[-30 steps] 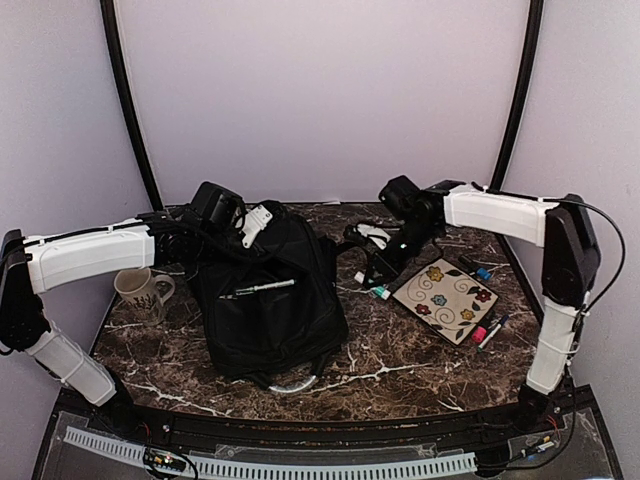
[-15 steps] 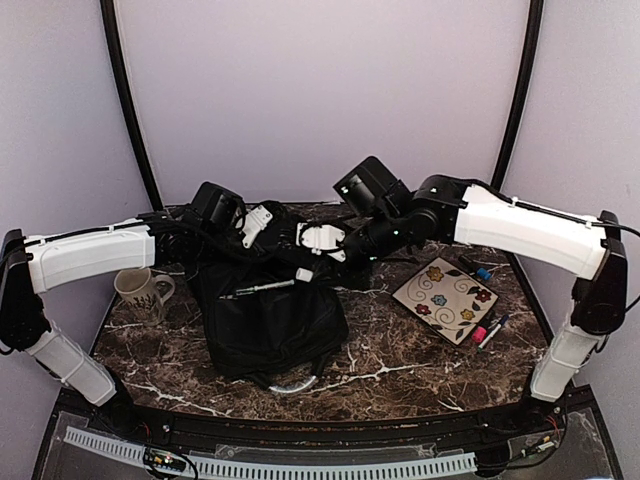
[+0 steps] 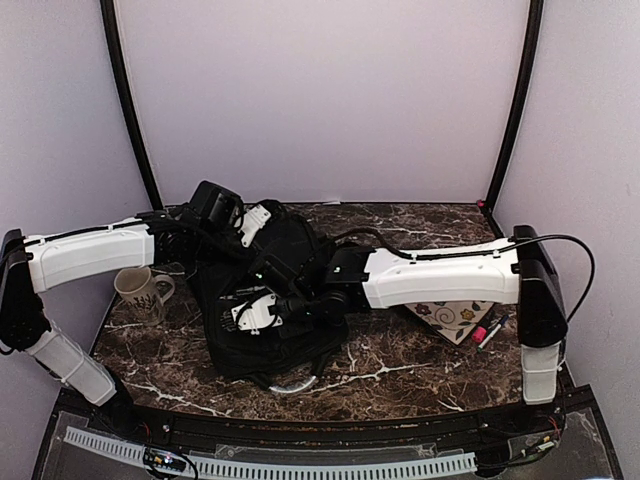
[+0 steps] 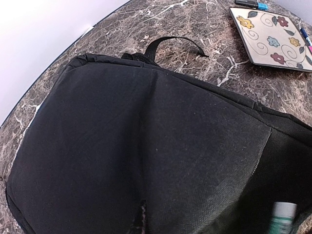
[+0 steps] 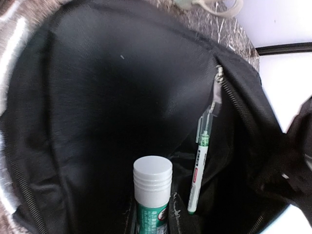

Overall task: Pack the student bag
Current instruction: Place the second largest pocket of the bag in the lower front pocket of the bag.

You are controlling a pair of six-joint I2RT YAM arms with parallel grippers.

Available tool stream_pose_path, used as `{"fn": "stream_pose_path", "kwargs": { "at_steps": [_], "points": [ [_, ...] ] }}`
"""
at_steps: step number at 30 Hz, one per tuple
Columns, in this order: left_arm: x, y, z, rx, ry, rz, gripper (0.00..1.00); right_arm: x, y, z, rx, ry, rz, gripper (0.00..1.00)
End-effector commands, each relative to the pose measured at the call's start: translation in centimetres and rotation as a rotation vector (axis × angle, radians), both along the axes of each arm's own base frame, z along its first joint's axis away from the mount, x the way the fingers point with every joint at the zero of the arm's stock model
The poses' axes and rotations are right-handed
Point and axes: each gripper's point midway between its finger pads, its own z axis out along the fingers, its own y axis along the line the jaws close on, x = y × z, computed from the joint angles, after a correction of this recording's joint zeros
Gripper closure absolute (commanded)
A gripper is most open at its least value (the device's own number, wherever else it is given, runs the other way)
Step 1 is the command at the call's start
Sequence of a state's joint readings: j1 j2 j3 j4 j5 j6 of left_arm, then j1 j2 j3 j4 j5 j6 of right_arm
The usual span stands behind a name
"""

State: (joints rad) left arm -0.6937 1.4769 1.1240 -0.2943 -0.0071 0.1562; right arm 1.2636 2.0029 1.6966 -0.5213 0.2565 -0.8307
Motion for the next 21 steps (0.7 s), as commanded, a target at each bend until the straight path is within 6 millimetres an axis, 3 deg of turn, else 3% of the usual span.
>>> {"fn": "stream_pose_path", "kwargs": {
  "at_steps": [1,10,18,21],
  "points": [
    [0.1,-1.4,7.1,-0.176,-0.113,-0.033,1.0,3.4,2.0,0.5,0.022,-0.17,-0.017,0.91],
    [-0.2,-1.2,8.2,-0.192,-0.135,-0.037,1.0,9.9,2.8,-3.3,-0.027,-0.251,-0.068,0.92],
    [-0.3,-1.0,8.5,-0.197,-0.144,-0.035,1.0,15.2,3.8,-2.2,0.017,-0.466,-0.143,0.84],
    [-0.3,-0.9,8.7,-0.197,-0.148,-0.031,1.0,15.8,4.1,-1.7,0.048,-0.531,-0.159,0.71]
  ]
}}
